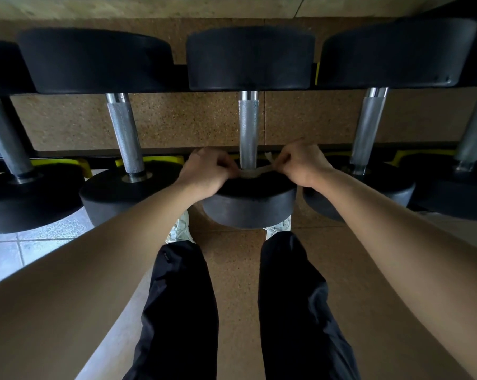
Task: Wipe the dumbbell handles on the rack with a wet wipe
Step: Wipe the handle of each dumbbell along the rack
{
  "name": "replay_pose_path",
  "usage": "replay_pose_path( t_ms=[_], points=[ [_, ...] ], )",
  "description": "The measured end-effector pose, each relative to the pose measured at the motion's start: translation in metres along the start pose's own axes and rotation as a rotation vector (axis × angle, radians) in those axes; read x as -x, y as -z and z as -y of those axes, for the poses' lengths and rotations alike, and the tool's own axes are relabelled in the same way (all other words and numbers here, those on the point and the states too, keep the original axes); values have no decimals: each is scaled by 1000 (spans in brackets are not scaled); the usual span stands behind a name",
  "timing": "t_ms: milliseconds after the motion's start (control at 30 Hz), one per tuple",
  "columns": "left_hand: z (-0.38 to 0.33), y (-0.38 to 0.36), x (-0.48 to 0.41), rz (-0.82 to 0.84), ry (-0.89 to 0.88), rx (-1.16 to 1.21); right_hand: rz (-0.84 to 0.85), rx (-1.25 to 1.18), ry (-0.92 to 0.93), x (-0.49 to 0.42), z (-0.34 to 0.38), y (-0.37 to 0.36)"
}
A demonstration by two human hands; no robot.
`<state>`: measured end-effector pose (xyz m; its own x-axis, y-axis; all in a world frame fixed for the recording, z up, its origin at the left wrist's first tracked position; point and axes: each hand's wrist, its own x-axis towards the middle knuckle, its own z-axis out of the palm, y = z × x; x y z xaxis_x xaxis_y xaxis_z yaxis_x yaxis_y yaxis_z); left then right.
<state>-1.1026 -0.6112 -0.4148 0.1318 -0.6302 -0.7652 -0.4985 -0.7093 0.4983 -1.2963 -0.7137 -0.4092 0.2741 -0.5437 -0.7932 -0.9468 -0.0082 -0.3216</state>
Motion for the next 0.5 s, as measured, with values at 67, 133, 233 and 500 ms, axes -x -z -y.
replay_pose_path(
  t_ms=[67, 133, 233, 500],
  points=[
    [3, -1, 1, -103, 57, -82, 1, -24, 58, 4, 6, -3],
    [2, -2, -2, -228, 153, -166, -5, -98, 144, 10, 13, -8],
    [-6, -1, -7, -268, 228, -143, -60, -183, 195, 15, 15, -13],
    [-11, 0, 3, -82, 35, 185, -311, -182, 128, 6, -9, 2]
  ],
)
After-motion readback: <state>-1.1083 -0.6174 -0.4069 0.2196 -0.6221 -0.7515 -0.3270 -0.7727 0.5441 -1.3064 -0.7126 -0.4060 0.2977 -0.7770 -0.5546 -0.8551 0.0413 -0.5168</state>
